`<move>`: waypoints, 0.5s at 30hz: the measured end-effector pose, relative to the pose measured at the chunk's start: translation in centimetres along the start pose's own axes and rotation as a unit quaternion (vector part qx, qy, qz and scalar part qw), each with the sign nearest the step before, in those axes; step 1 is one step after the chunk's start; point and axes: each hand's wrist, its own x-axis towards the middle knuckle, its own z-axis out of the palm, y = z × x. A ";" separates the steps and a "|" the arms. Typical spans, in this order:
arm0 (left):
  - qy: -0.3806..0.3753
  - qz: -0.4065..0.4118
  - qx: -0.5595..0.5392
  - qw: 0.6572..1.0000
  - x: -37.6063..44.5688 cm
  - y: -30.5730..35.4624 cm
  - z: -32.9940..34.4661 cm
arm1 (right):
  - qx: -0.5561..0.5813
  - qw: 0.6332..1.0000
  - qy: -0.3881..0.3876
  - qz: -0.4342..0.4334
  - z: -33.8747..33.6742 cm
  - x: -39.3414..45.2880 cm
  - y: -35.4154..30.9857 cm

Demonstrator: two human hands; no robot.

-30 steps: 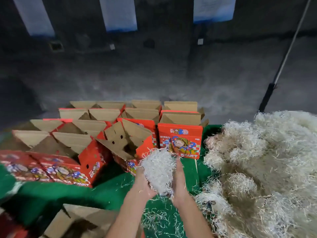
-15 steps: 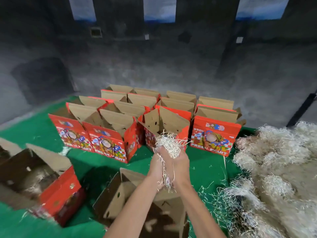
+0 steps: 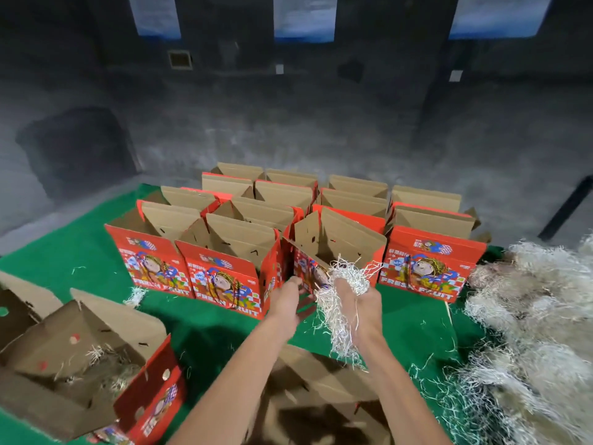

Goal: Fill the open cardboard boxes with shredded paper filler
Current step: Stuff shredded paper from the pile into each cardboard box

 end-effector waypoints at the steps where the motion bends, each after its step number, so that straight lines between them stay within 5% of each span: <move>1: -0.006 -0.012 0.017 1.000 0.9 0.2 0.3 | 0.004 1.000 0.006 0.002 0.3 0.6 -0.2; 8: -0.104 -0.117 0.102 0.982 7.3 2.8 4.1 | 0.002 0.999 0.028 0.021 1.5 4.5 1.3; 15: -0.129 -0.086 0.218 0.964 13.1 2.2 8.4 | -0.016 0.996 0.056 0.069 1.7 8.3 2.5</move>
